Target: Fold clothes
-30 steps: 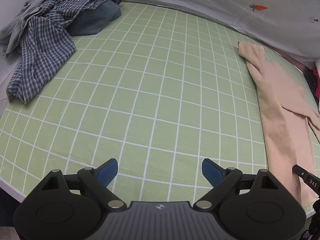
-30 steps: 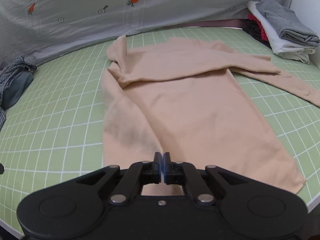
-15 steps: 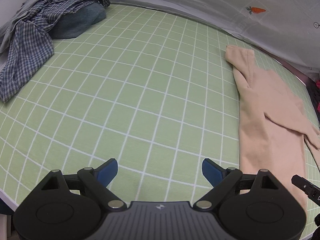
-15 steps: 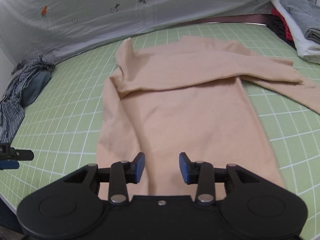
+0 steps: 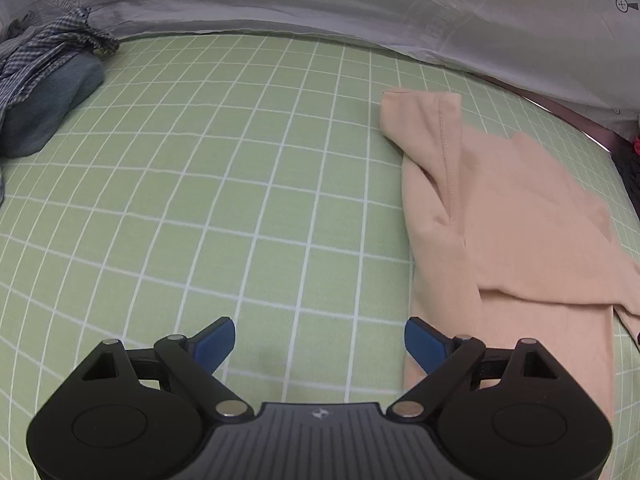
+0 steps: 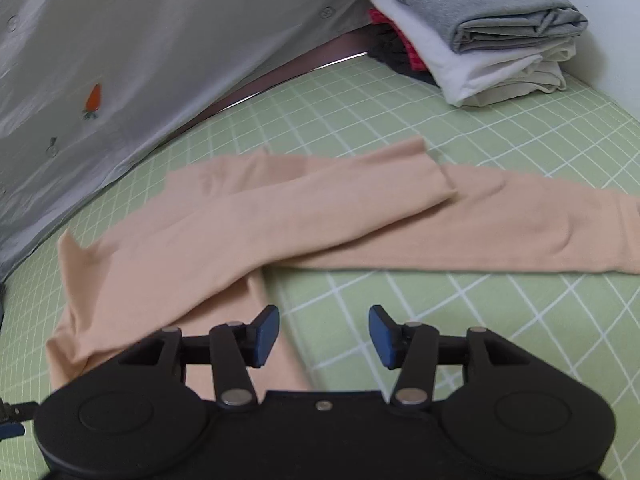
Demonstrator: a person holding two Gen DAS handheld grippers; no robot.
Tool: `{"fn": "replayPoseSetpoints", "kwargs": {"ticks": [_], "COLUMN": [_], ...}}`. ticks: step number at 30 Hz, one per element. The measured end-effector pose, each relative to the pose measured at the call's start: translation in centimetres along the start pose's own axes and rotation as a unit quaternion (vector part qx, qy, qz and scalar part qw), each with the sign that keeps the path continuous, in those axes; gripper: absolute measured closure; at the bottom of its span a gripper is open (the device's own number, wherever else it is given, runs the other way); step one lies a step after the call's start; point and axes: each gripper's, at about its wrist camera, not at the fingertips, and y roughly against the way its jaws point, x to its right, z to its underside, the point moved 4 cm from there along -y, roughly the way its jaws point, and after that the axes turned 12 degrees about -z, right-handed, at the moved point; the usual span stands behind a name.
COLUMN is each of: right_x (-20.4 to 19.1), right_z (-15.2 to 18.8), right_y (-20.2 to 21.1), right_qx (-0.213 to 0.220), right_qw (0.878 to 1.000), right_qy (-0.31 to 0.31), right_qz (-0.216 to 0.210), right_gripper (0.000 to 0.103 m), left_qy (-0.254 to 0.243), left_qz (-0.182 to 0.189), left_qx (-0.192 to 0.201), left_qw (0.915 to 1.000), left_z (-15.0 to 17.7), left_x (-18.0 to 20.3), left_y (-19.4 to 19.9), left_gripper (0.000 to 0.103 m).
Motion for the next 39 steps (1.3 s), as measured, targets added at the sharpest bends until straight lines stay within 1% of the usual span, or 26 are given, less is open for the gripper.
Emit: {"fn": "replayPoseSetpoints", "kwargs": {"ticks": [2, 5, 7, 9, 14, 16, 18, 19, 21, 23, 24, 25, 26, 27, 28, 29, 30, 32, 34, 37, 39], "right_x": [1.8, 3.9, 4.6, 5.1, 6.1, 6.2, 6.1, 6.0, 5.6, 5.4, 5.4, 5.5, 5.6, 5.6, 5.5, 5.4, 5.4, 5.1, 4.8, 4.3, 4.3], "right_z": [-1.8, -4.3, -5.7, -6.8, -7.9, -8.0, -8.0, -8.0, -7.8, -7.7, -7.8, -7.8, -7.9, -8.0, -8.1, -8.2, -8.4, -8.8, -9.5, -11.3, -12.8], "right_y": [-1.3, -3.1, -4.1, -5.1, -7.1, -7.5, -7.6, -7.6, -7.6, -7.9, -7.9, -7.9, -7.8, -7.8, -7.8, -7.8, -7.8, -7.7, -7.2, -5.6, -4.6], "right_qx": [0.008, 0.006, 0.009, 0.012, 0.014, 0.017, 0.019, 0.020, 0.023, 0.017, 0.018, 0.018, 0.018, 0.017, 0.015, 0.014, 0.012, 0.015, 0.033, 0.079, 0.106], "right_qw": [1.000, 0.999, 0.998, 0.998, 0.995, 0.994, 0.994, 0.993, 0.992, 0.992, 0.992, 0.993, 0.993, 0.993, 0.993, 0.993, 0.993, 0.992, 0.991, 0.987, 0.983], "right_qy": [-0.016, -0.029, -0.029, -0.026, -0.027, -0.023, -0.014, -0.004, 0.021, 0.031, 0.029, 0.026, 0.025, 0.029, 0.037, 0.045, 0.054, 0.065, 0.077, 0.084, 0.084], "right_qz": [0.014, 0.038, 0.049, 0.059, 0.095, 0.106, 0.108, 0.113, 0.125, 0.122, 0.119, 0.117, 0.114, 0.112, 0.111, 0.110, 0.108, 0.105, 0.107, 0.114, 0.122], "right_gripper": [0.049, 0.046, 0.042, 0.033, 0.029, 0.028, 0.029, 0.030, 0.038, 0.039, 0.039, 0.040, 0.044, 0.054, 0.061, 0.080, 0.093, 0.094, 0.095, 0.095, 0.096], "left_qy": [0.010, 0.032, 0.037, 0.037, 0.028, 0.027, 0.024, 0.023, 0.022, 0.025, 0.026, 0.025, 0.025, 0.026, 0.031, 0.035, 0.040, 0.048, 0.057, 0.072, 0.081], "left_qz": [-0.002, 0.008, 0.016, 0.015, 0.033, 0.049, 0.069, 0.080, 0.099, 0.114, 0.121, 0.126, 0.130, 0.134, 0.137, 0.140, 0.144, 0.150, 0.156, 0.160, 0.159], "left_qx": [-0.004, 0.002, 0.015, 0.019, 0.033, 0.034, 0.032, 0.031, 0.025, 0.015, 0.010, 0.007, 0.005, 0.005, 0.009, 0.012, 0.016, 0.022, 0.029, 0.043, 0.044], "left_qw": [0.9999, 0.9995, 0.9991, 0.9990, 0.9985, 0.9979, 0.9968, 0.9961, 0.9946, 0.9930, 0.9922, 0.9917, 0.9911, 0.9906, 0.9900, 0.9894, 0.9887, 0.9872, 0.9856, 0.9835, 0.9829], "left_z": [-1.7, -4.3, -6.1, -8.0, -12.1, -13.2, -14.1, -14.6, -15.1, -15.4, -15.5, -15.6, -15.6, -15.7, -15.9, -16.1, -16.3, -16.7, -17.1, -17.8, -18.2], "left_x": [0.4, 0.6, 0.9, 1.4, 3.0, 3.7, 4.3, 4.6, 5.3, 5.9, 6.2, 6.4, 6.7, 6.8, 6.7, 6.5, 6.4, 6.1, 5.9, 5.0, 4.5], "left_y": [-0.8, -1.3, -1.5, -2.1, -4.0, -4.6, -5.3, -5.6, -6.2, -6.8, -7.1, -7.3, -7.5, -7.5, -7.5, -7.4, -7.3, -7.1, -7.0, -6.7, -7.0], "left_gripper": [0.011, 0.011, 0.011, 0.011, 0.012, 0.013, 0.013, 0.015, 0.019, 0.027, 0.029, 0.034, 0.042, 0.048, 0.066, 0.095, 0.096, 0.098, 0.098, 0.099, 0.099]}}
